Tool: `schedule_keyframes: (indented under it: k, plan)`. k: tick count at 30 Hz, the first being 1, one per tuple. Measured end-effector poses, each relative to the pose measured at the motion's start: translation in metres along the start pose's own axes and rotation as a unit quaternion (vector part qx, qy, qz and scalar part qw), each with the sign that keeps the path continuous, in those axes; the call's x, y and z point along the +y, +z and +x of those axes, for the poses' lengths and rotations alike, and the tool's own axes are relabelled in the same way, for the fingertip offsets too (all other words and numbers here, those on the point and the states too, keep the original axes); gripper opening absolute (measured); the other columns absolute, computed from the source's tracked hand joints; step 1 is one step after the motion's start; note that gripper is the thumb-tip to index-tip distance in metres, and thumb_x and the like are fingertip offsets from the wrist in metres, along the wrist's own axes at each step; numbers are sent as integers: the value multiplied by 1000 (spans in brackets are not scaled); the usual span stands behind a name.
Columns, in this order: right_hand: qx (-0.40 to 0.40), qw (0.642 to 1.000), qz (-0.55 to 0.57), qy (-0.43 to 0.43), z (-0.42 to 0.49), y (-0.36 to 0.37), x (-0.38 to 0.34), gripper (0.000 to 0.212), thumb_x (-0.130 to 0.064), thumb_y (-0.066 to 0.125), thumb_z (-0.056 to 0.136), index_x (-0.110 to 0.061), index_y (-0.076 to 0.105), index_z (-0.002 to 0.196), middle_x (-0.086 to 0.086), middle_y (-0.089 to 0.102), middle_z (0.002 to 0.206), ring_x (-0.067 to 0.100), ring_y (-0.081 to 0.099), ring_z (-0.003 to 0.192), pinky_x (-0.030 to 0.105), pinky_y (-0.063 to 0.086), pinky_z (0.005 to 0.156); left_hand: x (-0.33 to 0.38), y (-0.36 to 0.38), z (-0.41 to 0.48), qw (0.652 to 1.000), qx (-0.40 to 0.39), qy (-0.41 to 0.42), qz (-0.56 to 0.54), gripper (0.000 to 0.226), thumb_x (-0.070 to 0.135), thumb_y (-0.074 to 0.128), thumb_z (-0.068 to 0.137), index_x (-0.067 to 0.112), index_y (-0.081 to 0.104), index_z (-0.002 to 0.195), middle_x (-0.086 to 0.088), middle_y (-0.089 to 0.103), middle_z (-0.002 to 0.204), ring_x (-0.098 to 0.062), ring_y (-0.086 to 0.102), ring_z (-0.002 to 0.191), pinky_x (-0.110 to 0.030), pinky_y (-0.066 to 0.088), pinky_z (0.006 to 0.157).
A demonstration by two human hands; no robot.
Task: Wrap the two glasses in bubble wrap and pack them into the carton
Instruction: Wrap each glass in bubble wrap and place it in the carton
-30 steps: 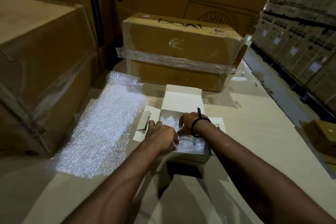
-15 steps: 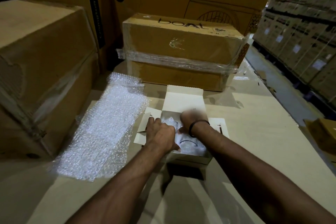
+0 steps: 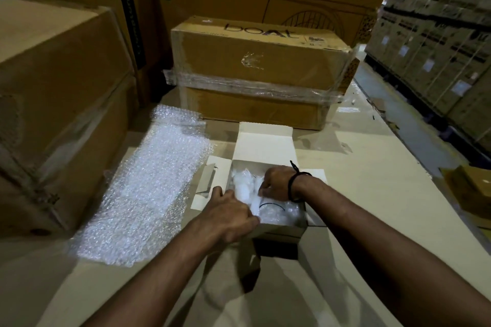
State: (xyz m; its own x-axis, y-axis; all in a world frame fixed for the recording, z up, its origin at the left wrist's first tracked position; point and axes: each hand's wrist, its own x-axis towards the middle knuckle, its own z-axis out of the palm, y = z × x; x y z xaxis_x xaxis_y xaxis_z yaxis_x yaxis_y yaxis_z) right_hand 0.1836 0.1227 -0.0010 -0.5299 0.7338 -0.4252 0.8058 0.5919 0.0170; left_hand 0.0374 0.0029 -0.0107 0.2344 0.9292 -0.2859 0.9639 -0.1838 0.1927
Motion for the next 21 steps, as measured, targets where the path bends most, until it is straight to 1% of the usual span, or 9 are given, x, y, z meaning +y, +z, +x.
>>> schedule_keyframes:
  k: [2, 3, 4, 6, 8, 11, 15, 18, 21]
  plan:
    - [-2, 1000, 9, 10, -4, -4, -1, 39, -50, 42, 95, -29, 66, 117, 0, 59, 128, 24, 52, 117, 32, 41, 96, 3, 1, 3, 999, 39, -9, -9, 53, 51, 23, 89, 20, 63, 73, -7, 58, 88, -23, 44, 101, -45, 26, 93]
    - [11, 999, 32, 16, -6, -6, 1, 38, -50, 43, 94, -29, 66, 116, -1, 60, 127, 24, 51, 117, 32, 40, 96, 5, 4, 2, 996, 82, -1, -20, 48, 50, 30, 90, 25, 70, 91, -4, 65, 98, -21, 46, 105, -42, 25, 93]
    - [32, 997, 62, 25, -11, -9, 6, 36, -50, 46, 92, -31, 67, 115, -3, 62, 124, 23, 51, 117, 33, 40, 96, 8, 7, 1, 992, 123, 15, -39, 42, 48, 36, 90, 30, 69, 109, 2, 66, 112, -18, 46, 111, -39, 23, 93]
    - [79, 992, 90, 33, -21, -13, 21, 31, -53, 53, 88, -34, 67, 108, -6, 66, 117, 20, 54, 112, 33, 41, 89, 15, 11, -3, 984, 150, 58, -71, 45, 46, 39, 87, 35, 61, 125, 14, 60, 127, -11, 44, 116, -35, 21, 94]
    - [78, 995, 48, 36, -33, -12, 36, 34, -59, 58, 81, -36, 66, 106, -5, 65, 115, 20, 54, 110, 34, 40, 87, 23, 14, -5, 987, 119, 87, -61, 46, 47, 37, 88, 37, 60, 127, 16, 57, 131, -11, 44, 116, -36, 21, 94]
    - [-2, 998, -25, 54, -47, -2, 44, 52, -69, 60, 73, -37, 63, 113, -5, 56, 129, 20, 42, 125, 41, 35, 101, 32, 17, -1, 991, 88, 91, -32, 40, 48, 35, 96, 35, 66, 118, 7, 63, 121, -19, 48, 108, -41, 24, 92]
    - [-30, 991, -116, 67, -50, 15, 34, 68, -76, 54, 70, -41, 54, 128, -3, 28, 154, 22, 7, 145, 56, -1, 114, 48, 14, 9, 998, 40, 39, -12, 64, 63, 20, 96, 26, 72, 93, -4, 67, 98, -24, 47, 96, -47, 25, 95]
    - [-21, 988, -128, 79, -55, 19, 26, 65, -74, 54, 74, -39, 54, 128, 2, 21, 157, 25, -1, 146, 61, -10, 112, 52, 14, 11, 1000, 1, 12, -14, 73, 71, 15, 92, 27, 73, 94, -5, 67, 102, -24, 45, 103, -48, 22, 100]
    - [-3, 989, -119, 93, -65, 17, 30, 69, -75, 52, 74, -36, 53, 131, 1, 16, 158, 24, -3, 147, 63, -11, 111, 44, 11, 5, 998, 62, 15, -28, 60, 72, 28, 90, 35, 72, 106, 1, 67, 107, -20, 45, 105, -44, 24, 100]
